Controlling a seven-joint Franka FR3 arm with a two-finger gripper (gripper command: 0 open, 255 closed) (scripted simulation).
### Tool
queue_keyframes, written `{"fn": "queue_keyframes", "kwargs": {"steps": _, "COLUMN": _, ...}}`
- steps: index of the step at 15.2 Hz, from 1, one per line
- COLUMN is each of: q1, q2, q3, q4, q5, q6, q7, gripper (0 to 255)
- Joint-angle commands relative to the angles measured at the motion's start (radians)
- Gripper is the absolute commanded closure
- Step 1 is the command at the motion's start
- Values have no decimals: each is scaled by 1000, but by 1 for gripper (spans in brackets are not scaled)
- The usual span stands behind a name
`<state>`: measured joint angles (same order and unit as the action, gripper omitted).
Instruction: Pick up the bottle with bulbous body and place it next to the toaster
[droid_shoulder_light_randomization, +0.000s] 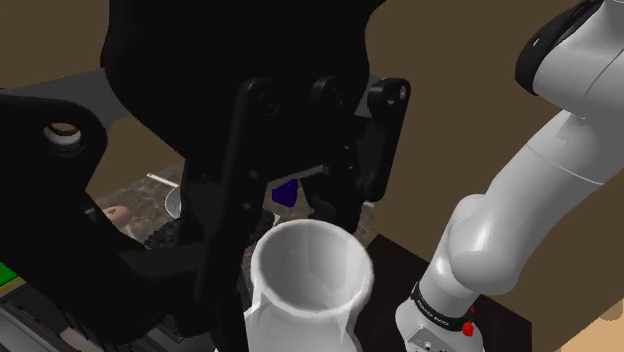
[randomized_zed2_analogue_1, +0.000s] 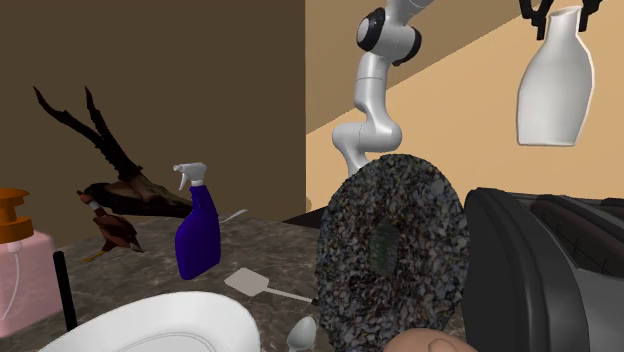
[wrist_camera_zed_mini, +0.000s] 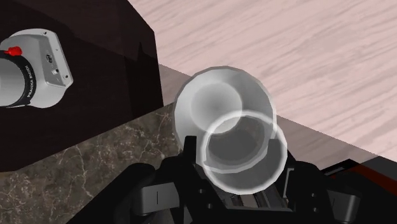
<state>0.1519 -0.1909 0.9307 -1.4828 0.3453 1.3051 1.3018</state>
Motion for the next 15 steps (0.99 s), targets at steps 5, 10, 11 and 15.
{"fn": "queue_keyframes", "kwargs": {"steps": 5, "q1": 7, "q2": -61, "q3": -29, "q4": -127, "q5": 36, "q6": 76, "q7": -52, "gripper": 255}}
{"fn": "queue_keyframes", "kwargs": {"steps": 10, "q1": 15, "q2": -97, "q3": -41, "q4": -219, "q5": 58, "q6": 136, "q7": -84, "gripper": 255}}
{"fn": "queue_keyframes", "kwargs": {"steps": 11, "q1": 17, "q2": -103, "q3": -42, "q4": -236, "q5": 61, "q6": 148, "q7": -89, "gripper": 255}}
{"fn": "queue_keyframes", "kwargs": {"steps": 15, "q1": 23, "q2": -123, "q3": -44, "q4": -303, "q5": 74, "q6": 197, "q7": -110, "gripper": 255}}
